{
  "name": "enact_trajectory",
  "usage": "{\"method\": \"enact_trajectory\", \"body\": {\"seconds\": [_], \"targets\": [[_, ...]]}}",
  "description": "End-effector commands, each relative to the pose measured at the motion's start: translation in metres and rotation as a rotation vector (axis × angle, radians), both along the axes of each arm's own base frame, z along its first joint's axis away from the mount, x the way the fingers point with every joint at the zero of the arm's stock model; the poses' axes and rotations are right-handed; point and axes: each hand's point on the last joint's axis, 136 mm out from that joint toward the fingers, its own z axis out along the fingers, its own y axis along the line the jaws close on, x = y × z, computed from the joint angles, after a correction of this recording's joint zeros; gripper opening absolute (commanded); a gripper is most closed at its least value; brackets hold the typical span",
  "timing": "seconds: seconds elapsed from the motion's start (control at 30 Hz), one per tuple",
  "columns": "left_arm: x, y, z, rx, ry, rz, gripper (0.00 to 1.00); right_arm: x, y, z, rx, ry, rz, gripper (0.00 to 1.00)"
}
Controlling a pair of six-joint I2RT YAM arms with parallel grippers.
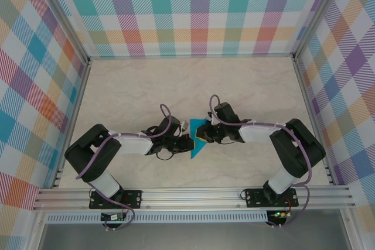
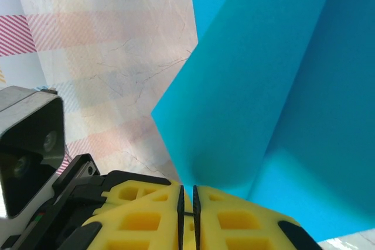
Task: Fold a paper plane with a square sheet of paper (pick it up from the middle)
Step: Fourth fold the wing at the center of the table.
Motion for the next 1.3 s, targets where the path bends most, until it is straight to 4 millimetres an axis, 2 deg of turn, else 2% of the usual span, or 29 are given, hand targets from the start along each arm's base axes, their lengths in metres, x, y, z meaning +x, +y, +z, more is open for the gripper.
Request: {"method": "enact_trajectory", "body": {"seconds": [0.0,0.33,0.6,0.97,1.27], "targets": [[0.004,0.001,-0.002,-0.026,0.016,0.022,0.02,0.001,-0.005,0.012,-0.02,-0.055,-0.004,0.15],[0.001,0.016,-0.019,-0.025,0.094,0.108,0.02,0.0,-0.007,0.005,-0.032,-0.036,-0.016,0.15],[0.004,0.007,-0.016,-0.035,0.106,0.077,0.02,0.003,0.009,0.011,0.041,-0.029,0.03,0.14],[0.008,0.003,-0.004,-0.046,0.045,0.036,0.03,0.005,0.008,0.002,0.012,-0.012,0.023,0.14],[0.007,0.0,-0.009,-0.035,0.059,0.005,0.03,0.006,0.018,0.007,0.053,-0.013,0.063,0.15]]}}
